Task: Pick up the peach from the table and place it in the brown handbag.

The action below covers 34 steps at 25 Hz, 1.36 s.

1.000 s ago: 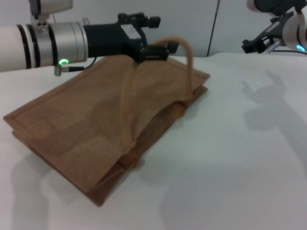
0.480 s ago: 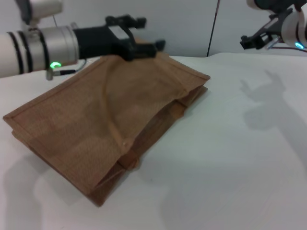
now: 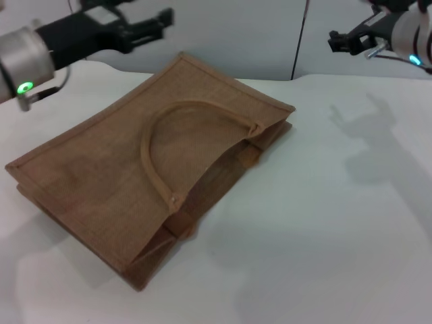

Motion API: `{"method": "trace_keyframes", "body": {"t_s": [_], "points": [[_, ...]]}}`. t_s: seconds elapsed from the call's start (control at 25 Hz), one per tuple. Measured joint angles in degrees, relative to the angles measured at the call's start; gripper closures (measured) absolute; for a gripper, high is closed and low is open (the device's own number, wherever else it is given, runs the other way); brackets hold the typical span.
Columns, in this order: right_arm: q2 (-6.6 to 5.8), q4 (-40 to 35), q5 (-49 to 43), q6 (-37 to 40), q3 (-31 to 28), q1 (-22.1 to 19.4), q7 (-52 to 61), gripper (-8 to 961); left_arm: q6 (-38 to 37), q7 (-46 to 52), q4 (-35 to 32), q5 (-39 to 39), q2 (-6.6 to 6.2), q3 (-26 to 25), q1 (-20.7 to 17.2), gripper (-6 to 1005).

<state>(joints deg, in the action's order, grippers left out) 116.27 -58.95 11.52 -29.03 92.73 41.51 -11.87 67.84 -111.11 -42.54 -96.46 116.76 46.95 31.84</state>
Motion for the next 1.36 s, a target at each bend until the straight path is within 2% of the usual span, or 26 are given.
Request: {"method": "trace_keyframes", "body": {"t_s": [0.24, 0.4, 0.44, 0.52, 0.76, 0.96, 1.36], "points": [[0.10, -0.42, 1.12, 18.95, 5.29, -7.69, 0.85, 56, -1.25, -10.57, 5.59, -11.42, 0.20, -1.65, -4.62, 152], [0.10, 0.47, 1.52, 29.69, 5.99, -12.53, 1.69, 56, -1.48, -22.15, 14.80, -22.43, 0.25, -3.86, -5.67, 152], [0.07, 2.15, 2.88, 34.66, 5.98, -14.07, 2.84, 56, -1.30, -26.09, 17.55, -25.49, 0.26, -4.27, -6.07, 152], [0.03, 3.19, 3.68, 36.93, 5.98, -14.52, 3.24, 56, -1.18, -30.60, 20.51, -29.55, 0.27, -4.43, -6.90, 152], [-0.02, 14.08, 9.22, 52.90, 5.68, -16.12, 3.73, 56, -1.12, -40.34, 28.94, -39.59, 0.30, -4.43, -7.77, 152], [0.06, 20.30, 12.15, 58.62, 6.29, -15.89, 4.23, 57, -0.06, -45.98, 33.66, -44.39, 0.31, -4.41, -7.45, 152], [0.02, 21.97, 12.24, 59.22, 6.59, -15.72, 5.43, 57, 0.61, -50.95, 38.68, -46.53, 0.21, -4.41, -6.17, 152]]}}
